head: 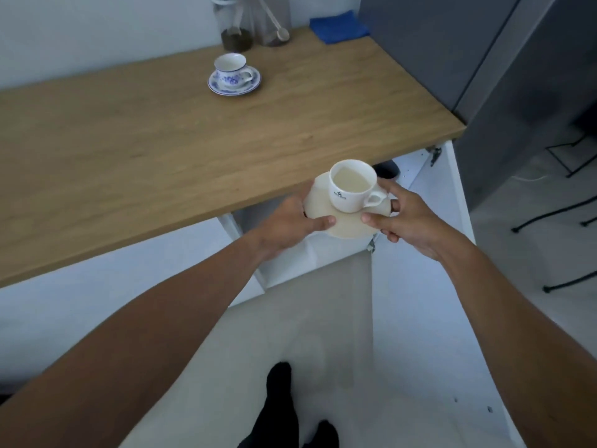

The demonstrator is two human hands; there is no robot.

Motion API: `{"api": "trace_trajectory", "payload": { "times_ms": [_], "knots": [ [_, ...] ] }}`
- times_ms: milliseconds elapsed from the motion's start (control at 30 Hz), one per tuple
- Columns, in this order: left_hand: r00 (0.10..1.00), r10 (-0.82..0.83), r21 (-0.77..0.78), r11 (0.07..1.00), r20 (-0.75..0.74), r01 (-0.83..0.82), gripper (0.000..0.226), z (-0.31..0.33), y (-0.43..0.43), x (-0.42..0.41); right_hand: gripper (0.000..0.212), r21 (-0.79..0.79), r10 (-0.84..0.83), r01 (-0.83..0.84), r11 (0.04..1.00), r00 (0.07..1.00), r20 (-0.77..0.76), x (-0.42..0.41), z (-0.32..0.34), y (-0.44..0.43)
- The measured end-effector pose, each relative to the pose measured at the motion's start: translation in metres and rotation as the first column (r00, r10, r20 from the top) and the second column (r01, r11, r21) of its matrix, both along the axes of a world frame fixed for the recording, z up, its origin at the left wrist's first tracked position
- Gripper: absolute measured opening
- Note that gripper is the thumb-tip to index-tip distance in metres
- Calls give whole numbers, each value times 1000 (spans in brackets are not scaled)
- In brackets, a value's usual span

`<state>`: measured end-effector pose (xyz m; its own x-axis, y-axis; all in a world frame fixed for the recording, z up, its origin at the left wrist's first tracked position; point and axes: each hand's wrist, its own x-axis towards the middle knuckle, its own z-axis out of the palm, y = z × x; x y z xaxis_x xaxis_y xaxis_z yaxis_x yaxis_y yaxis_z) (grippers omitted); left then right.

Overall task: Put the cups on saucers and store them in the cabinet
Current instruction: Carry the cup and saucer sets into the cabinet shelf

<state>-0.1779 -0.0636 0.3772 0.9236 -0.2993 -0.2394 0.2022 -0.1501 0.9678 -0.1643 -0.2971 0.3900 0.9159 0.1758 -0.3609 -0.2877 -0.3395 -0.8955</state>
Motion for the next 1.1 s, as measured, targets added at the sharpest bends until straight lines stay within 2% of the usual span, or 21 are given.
{"api": "trace_trajectory", "payload": {
  "times_ms": [133,233,500,700,867,1100],
  "knots": [
    [1000,1,31,1000,-26,0,77,-26,-11,-11,91,-24,-58,57,998,998,-27,-18,-24,-10],
    [1000,-3,97,995,-2,3,73,-62,-15,-10,89,-7,-76,76,997,996,-56,-23,-56,-14],
    [997,21,168,986,-72,-8,82,-207,-10,28,91,10,-73,74,997,995,-72,19,-207,-6],
    [999,15,192,981,36,-22,67,-304,5,102,88,65,-66,68,996,997,-26,89,-304,7],
    [990,-19,342,939,136,-29,110,-354,20,174,88,70,-47,43,997,996,70,154,-349,14],
    [966,-50,495,864,254,-86,103,-385,26,238,86,39,-68,63,997,987,144,216,-377,20]
  ]
}}
